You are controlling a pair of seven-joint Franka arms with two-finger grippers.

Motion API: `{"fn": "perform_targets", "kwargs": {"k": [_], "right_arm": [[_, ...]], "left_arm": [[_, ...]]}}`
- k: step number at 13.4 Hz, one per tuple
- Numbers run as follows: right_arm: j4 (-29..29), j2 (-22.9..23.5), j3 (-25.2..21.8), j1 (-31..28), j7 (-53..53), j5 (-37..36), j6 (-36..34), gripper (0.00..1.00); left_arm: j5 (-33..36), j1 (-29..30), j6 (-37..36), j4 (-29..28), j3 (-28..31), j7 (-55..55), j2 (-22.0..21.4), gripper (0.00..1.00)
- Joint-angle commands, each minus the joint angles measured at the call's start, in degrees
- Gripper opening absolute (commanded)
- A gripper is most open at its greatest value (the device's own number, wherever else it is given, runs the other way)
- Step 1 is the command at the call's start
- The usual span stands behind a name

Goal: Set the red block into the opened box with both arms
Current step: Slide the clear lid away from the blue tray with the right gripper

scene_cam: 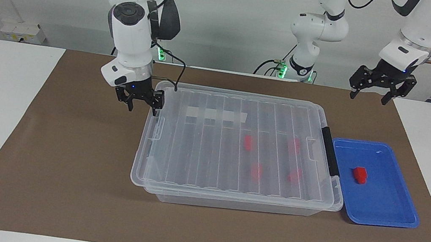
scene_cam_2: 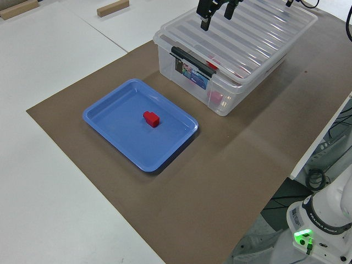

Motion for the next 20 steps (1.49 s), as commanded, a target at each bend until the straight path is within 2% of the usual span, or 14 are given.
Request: {"fn": "perform_targets", "kwargs": {"k": [1,2,7,9,14,17,20], "right_arm": [[-1.6,-1.8,0.1,-2.6,-4.7,-3.1,-2.8,0.83],[-1.4,-1.8,0.0,-3.8,-7.9,-3.5,-3.5,0.86],[-1.1,-1.9,0.0,-10.5,-22.2,-5.2,-4.3,0.86],[-1.1,-1.9,0.0,-13.2,-28.3,-5.2,-4.3,0.86],[-1.2,-1.9,0.0,-16.7,-39.6,-5.2,-4.1,0.87],[-1.2,-1.9,0.0,-17.8,-43.1,-5.2,-3.9,0.87],[-1.1,-1.9,0.0,-18.0,-43.7,-5.2,-3.9,0.88]], "left_arm": [[1.2,-0.2,-0.8,0.3,0.1,-0.7,0.0,1.0],[1.2,-0.1,-0.8,0.3,0.1,-0.7,0.0,1.0],[1.2,-0.2,-0.8,0.3,0.1,-0.7,0.0,1.0],[1.2,-0.1,-2.9,-0.1,0.2,-0.7,-0.4,1.0],[1.2,1.7,-5.5,-0.2,1.5,-1.3,-0.9,1.0],[3.5,4.9,-1.3,-3.1,1.4,-0.5,-1.8,1.0],[3.4,5.7,9.9,-9.0,1.4,-0.2,-0.5,1.0]]}}
